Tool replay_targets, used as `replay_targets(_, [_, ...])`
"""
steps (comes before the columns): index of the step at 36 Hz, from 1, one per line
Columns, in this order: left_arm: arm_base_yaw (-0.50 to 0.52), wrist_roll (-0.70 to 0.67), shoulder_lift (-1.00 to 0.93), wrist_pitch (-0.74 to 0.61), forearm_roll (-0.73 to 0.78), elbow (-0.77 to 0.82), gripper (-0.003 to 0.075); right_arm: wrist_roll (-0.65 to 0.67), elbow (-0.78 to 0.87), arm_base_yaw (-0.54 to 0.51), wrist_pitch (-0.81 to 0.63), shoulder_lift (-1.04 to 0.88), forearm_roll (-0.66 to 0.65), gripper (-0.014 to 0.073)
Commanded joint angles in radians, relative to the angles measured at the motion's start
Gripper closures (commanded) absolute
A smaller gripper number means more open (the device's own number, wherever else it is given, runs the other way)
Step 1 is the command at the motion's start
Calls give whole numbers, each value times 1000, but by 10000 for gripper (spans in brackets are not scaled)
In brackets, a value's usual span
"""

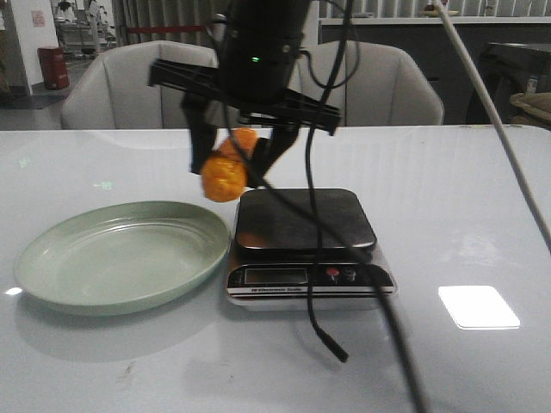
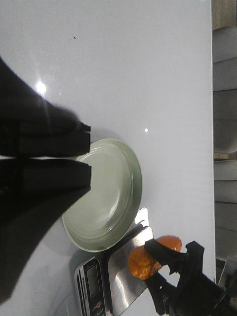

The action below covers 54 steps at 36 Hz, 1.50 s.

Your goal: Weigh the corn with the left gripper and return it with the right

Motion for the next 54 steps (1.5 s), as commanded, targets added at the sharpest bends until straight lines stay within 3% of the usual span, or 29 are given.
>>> replay_targets(1, [5,-3,13,-73,6,-24,598,-77,-38,59,-108,-50,57,442])
replay_targets(9, [5,-3,13,-73,6,-24,598,-82,-38,120,-155,15,59,395])
replay_targets(12, [5,-3,13,-73,6,-24,598,-82,-41,131,-157,38,61,287])
replay_targets(16, [5,-3,13,-73,6,-24,598,-81,-42,142,-198,61,71,72])
replay_targets(19, [5,-3,13,-73,6,-24,598,-82,-43,144,-213,60,91,-7])
replay_targets(25, [5,-3,13,-73,6,-24,598,-82,-89,114,-146,45,93,-7])
replay_targets(30, [5,-3,13,-73,6,-24,598,-82,-148,64,28,35,93,-7])
replay_targets(36, [5,-3,13,-73,6,-24,598,-95,-212,-30,345,32,89,-7])
replay_targets(43, [5,-3,13,-71,5,-24,598,-287,-202,-92,335,-68,151,-7])
replay_targets(54, [5,-3,13,-71,5,-23,598,-387,-123,-167,341,-278,-155,-7])
